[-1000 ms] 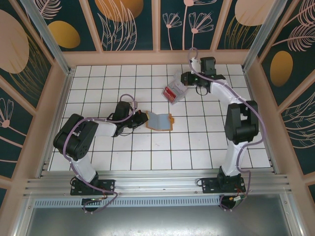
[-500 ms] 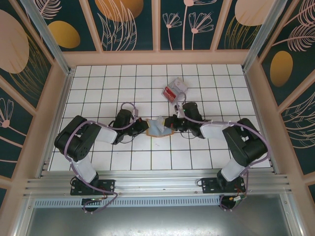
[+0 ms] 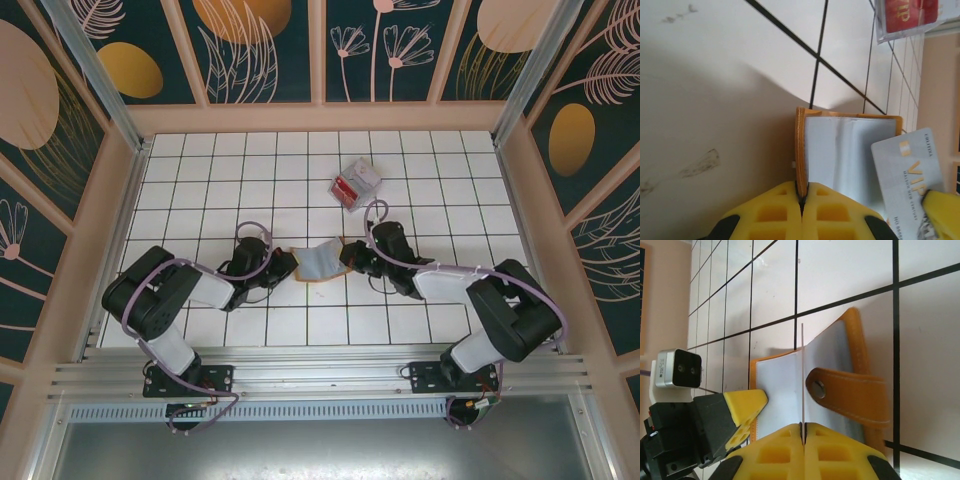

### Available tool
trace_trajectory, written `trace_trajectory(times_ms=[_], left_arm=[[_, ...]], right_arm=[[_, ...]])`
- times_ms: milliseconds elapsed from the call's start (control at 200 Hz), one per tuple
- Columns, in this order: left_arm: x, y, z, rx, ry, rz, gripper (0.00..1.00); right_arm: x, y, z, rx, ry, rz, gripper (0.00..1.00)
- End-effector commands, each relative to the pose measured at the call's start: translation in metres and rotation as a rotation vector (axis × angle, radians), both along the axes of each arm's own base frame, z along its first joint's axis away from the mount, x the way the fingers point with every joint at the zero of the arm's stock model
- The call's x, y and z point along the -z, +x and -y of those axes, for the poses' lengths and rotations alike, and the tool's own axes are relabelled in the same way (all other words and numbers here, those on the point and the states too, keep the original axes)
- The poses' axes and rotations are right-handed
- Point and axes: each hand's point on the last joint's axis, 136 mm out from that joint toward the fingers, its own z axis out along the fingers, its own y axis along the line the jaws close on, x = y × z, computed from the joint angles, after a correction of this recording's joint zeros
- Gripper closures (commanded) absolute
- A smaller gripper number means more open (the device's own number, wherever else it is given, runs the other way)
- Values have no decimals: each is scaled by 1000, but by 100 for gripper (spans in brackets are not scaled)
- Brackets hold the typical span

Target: Put the credit cards into the card holder

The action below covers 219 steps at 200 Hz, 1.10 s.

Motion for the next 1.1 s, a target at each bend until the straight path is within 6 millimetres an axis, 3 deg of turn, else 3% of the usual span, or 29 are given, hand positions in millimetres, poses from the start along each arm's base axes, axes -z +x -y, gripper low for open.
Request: trace_trajectory(times_ms=[0, 80, 340, 365, 556, 811, 1091], left_arm=[[-12, 9, 6, -41, -42, 32, 100], [-15, 9, 10, -40, -65, 37, 100], [-16, 9, 11, -39, -68, 40, 100], [-5, 7, 10, -39, -53, 16, 100], [9, 3, 7, -36, -19, -14, 100], [33, -6, -2, -32, 68, -82, 100], [39, -6, 0, -22, 70, -94, 100]], right_arm=[[4, -3, -18, -61, 38, 2, 99], [13, -5, -28, -103, 39, -14, 99], [34, -6, -32, -129, 31, -56, 99], [35, -6, -33, -133, 30, -58, 99], [49, -5, -35, -137, 7, -100, 99], [60, 1, -34, -136, -152, -78, 98], [68, -2, -48, -175, -243, -47, 97]])
